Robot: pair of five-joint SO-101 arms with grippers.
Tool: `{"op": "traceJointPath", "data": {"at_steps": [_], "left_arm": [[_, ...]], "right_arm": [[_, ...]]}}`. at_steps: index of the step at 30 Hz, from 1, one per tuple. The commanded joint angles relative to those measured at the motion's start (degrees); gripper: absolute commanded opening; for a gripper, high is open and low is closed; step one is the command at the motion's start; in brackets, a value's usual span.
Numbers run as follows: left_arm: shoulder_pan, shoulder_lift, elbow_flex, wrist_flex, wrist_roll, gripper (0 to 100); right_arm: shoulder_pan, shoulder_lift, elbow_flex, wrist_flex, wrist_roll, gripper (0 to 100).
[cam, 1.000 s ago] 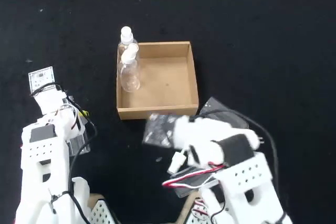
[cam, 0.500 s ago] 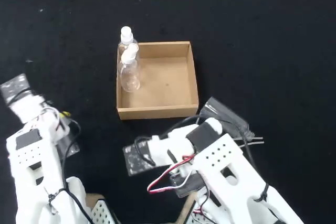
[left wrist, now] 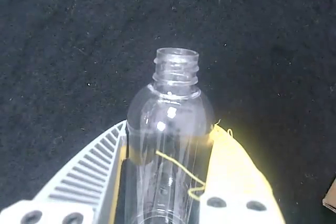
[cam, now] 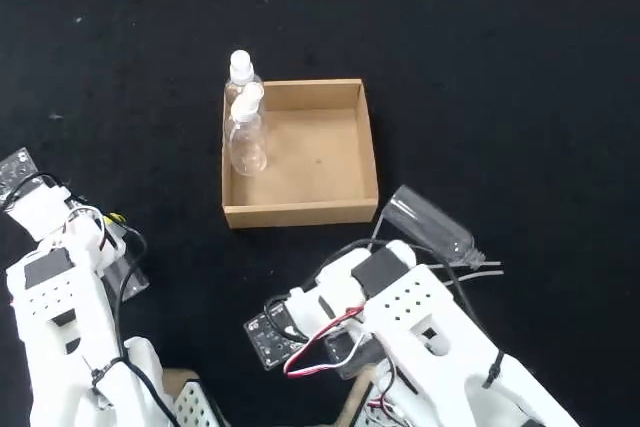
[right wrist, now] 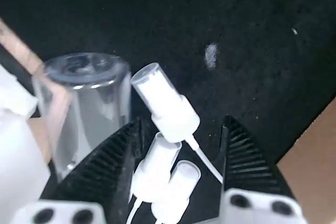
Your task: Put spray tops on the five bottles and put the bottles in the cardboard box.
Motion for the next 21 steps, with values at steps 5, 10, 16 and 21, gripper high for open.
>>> {"op": "traceJointPath", "data": {"at_steps": [5,10,16,21], "left_arm": [[-0.7,-1.2,-2.3,-1.2,0.5,3],[-0.7,-1.2,-2.3,-1.2,0.5,3],[-0.7,-1.2,-2.3,-1.2,0.5,3],[-0.7,-1.2,-2.3,-1.2,0.5,3]], "right_arm": [[-0.9,0.4,1.0,-2.3,0.5,22.2],[-0.5,0.1,2.0,-2.2,0.5,22.2],[0.0,0.6,0.3,-1.4,0.6,22.4],[0.0,0.6,1.6,-1.6,0.6,22.3]]}}
